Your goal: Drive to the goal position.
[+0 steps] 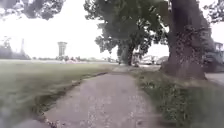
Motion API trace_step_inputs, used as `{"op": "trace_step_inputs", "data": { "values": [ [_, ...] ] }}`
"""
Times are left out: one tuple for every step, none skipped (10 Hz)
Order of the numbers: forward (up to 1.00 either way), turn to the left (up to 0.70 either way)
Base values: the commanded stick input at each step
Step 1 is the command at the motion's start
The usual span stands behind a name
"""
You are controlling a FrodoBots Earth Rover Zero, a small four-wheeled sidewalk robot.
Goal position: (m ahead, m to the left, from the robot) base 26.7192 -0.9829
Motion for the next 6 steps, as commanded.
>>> {"op": "trace_step_inputs", "data": {
  "values": [
    [0.7,0.0],
    [0.7,0.0],
    [0.7,0.0],
    [0.7,0.0],
    [0.7,0.0],
    [0.7,0.0]
  ]
}}
